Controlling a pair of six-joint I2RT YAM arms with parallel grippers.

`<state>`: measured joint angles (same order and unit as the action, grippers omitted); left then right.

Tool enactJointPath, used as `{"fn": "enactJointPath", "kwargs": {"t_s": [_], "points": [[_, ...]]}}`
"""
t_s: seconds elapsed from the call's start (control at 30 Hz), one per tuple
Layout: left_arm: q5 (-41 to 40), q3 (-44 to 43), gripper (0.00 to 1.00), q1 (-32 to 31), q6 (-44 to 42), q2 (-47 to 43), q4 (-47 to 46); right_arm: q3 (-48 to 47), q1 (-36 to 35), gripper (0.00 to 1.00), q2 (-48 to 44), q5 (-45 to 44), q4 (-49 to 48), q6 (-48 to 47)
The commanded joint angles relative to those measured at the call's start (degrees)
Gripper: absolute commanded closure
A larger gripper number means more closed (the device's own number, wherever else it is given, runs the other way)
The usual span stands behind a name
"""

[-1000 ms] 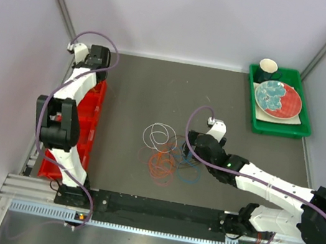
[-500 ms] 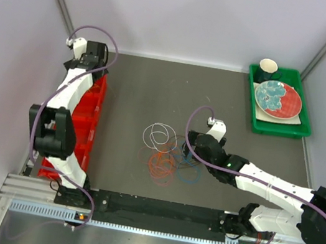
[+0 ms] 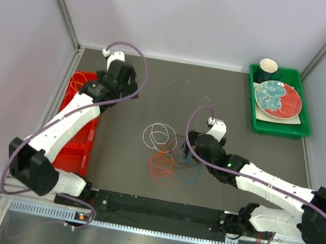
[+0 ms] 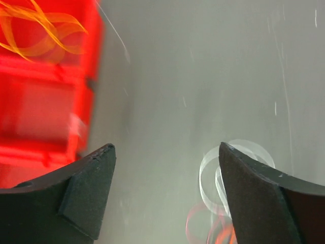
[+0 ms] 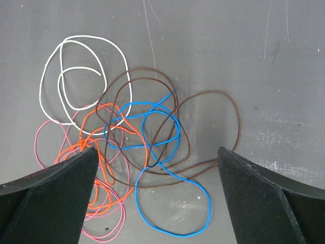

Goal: Untangle the cables

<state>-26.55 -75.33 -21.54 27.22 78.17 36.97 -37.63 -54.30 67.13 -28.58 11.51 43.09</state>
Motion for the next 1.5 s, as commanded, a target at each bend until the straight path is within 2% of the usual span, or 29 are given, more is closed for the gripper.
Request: {"fn": "enactJointPath", "kwargs": {"t_s": [0.0, 0.2, 0.37, 0.4, 0.6, 0.8, 0.93, 1.23, 1.3, 1.47], "points": [[8.43, 7.29, 0.15, -4.64, -0.42, -6.7, 2.58, -1.22, 0.16, 0.01, -2.01, -0.34, -1.22, 0.24], [14.49, 17.22, 0.27, -11.5, 4.5, -12.41, 3.99, -1.13, 0.07, 0.01, -2.1, -0.69, -0.87, 0.68], [19.16, 28.11, 0.32, -16.95, 9.15, -16.55, -1.8, -1.31, 0.08, 0.01, -2.18, -0.52, -0.35, 1.12], [20.29, 29.18, 0.35, -17.57, 9.69, -16.65, -2.86, -1.31, 0.08, 0.01, -2.1, -0.51, -0.35, 1.21], [22.24, 34.72, 0.38, -22.58, 14.26, -15.07, -10.51, -1.22, 0.08, 0.01, -2.09, -0.25, -0.08, 1.29], [20.92, 37.71, 0.44, -26.88, 19.88, -9.71, -18.5, -1.31, -0.01, 0.01, -2.09, -0.25, 0.09, 1.56], [18.64, 37.36, 0.5, -28.38, 21.29, -6.11, -19.3, -1.31, 0.08, 0.01, -2.01, -0.34, 0.18, 1.64], [11.7, 36.31, 0.56, -28.47, 21.47, -3.99, -17.46, -1.4, 0.16, 0.01, -1.83, -0.08, 0.18, 1.47], [6.72, 35.43, 0.56, -28.38, 22.17, -3.47, -13.96, -1.4, 0.08, 0.01, -1.83, -0.07, 0.18, 1.47], [0.8, 31.92, 0.55, -28.12, 21.73, -1.36, -7.28, -1.31, 0.08, 0.01, -1.74, -0.07, 0.01, 1.47]]}}
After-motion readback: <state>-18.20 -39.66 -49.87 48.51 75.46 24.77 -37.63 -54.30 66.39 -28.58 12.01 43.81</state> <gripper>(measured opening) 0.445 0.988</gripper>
